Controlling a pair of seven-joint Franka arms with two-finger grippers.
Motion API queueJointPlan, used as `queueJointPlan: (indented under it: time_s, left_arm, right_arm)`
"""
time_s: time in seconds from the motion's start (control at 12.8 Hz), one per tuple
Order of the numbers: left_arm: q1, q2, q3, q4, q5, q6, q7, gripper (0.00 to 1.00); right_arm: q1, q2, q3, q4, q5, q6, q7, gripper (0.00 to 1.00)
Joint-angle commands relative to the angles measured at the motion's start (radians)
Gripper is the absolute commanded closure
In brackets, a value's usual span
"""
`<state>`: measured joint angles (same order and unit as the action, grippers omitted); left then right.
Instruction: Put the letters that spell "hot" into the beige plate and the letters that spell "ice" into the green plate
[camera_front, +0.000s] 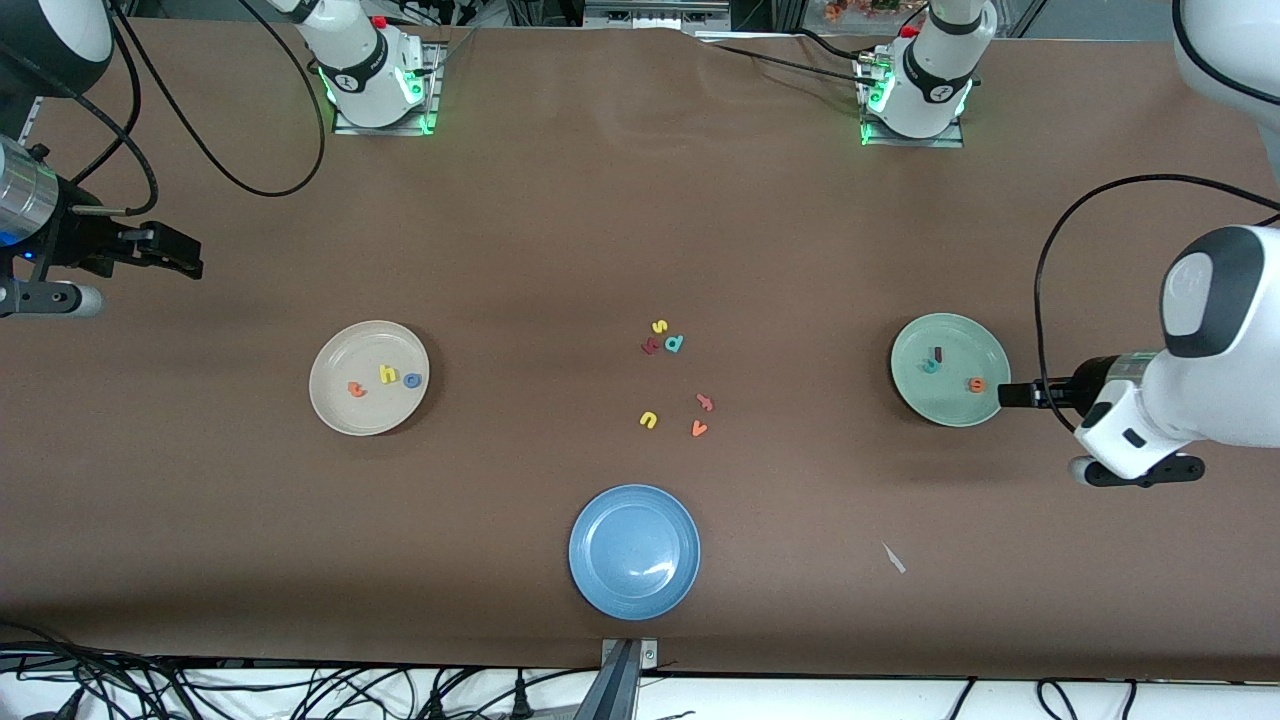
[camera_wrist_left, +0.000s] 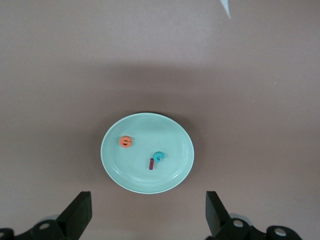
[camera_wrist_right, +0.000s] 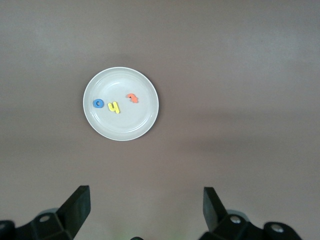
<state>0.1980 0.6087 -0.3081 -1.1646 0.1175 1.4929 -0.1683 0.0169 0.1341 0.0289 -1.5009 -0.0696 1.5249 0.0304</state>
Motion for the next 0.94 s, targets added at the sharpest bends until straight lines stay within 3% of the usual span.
queueJointPlan:
  time_s: [0.0,0.55,0.86]
  left_arm:
    - [-0.009,-0.027,0.007,0.02,0.019,-0.025,0.027,0.0]
    - [0.04,-0.133,-0.039,-0.067,0.018,0.038,0.033,0.06]
    - [-0.02,-0.211,0.036,-0.162,0.002,0.105,0.044,0.06]
  right_arm:
    - [0.001,0.012,-0.006,0.031,0.028,-0.011,0.008,0.0]
    - [0.0,0.012,-0.006,0.031,0.044,-0.011,0.008,0.0]
    - [0.0,0.012,-0.007,0.031,0.044,-0.009,0.006,0.0]
